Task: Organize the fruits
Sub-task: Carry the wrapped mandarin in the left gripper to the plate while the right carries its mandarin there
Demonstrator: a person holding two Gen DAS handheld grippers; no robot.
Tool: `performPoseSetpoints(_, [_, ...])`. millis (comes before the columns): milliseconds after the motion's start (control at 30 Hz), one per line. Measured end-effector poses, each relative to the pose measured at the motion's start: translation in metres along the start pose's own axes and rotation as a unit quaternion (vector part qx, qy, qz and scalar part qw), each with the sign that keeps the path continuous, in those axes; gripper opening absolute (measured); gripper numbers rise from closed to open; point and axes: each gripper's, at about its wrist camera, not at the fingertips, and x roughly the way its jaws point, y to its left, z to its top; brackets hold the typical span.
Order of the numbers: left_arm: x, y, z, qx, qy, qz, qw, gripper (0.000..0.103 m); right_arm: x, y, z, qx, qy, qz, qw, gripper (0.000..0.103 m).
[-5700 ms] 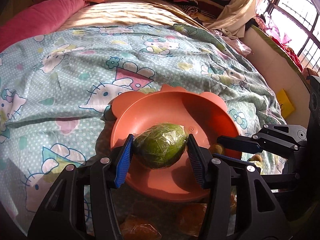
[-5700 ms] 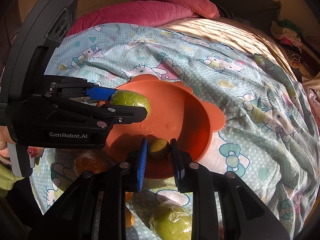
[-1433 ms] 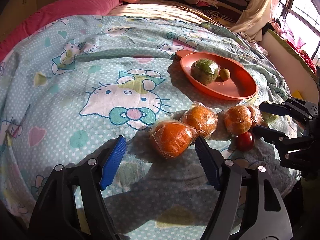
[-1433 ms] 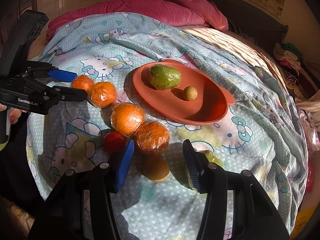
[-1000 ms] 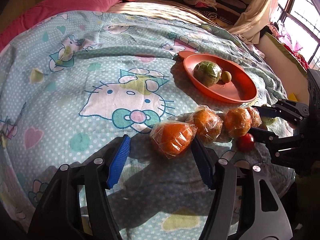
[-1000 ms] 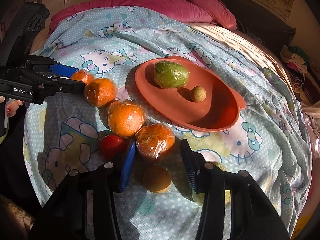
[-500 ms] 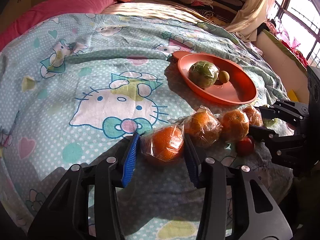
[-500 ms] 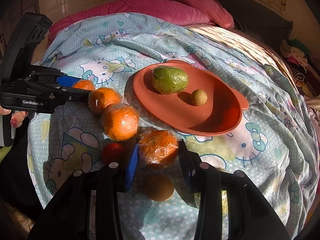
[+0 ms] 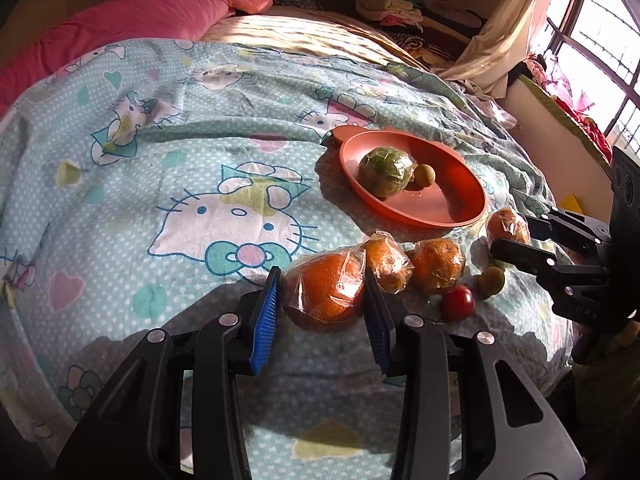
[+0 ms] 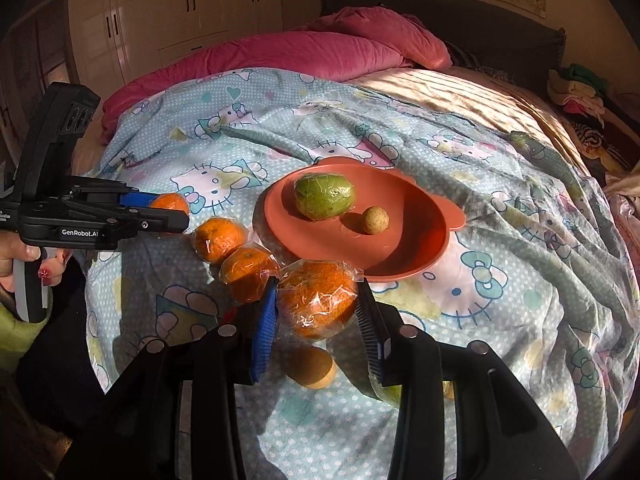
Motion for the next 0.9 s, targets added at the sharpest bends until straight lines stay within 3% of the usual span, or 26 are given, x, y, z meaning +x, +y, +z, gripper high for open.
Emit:
performPoseSetpoints(367, [-0.006,-0.03,0.033,0.026,-0.024,-0.013,0.9993,0.031,-0.017,-0.018,0.009,0.019,-0.027,-0.011,0.999,0.037])
performPoseSetpoints(900, [0.028,-0.064,0.06,0.054,-0.007,-0.039,0.9978,0.031,-0.022,-0.052,0.031,0.021,-0.041,-0.031,0.998,0.037])
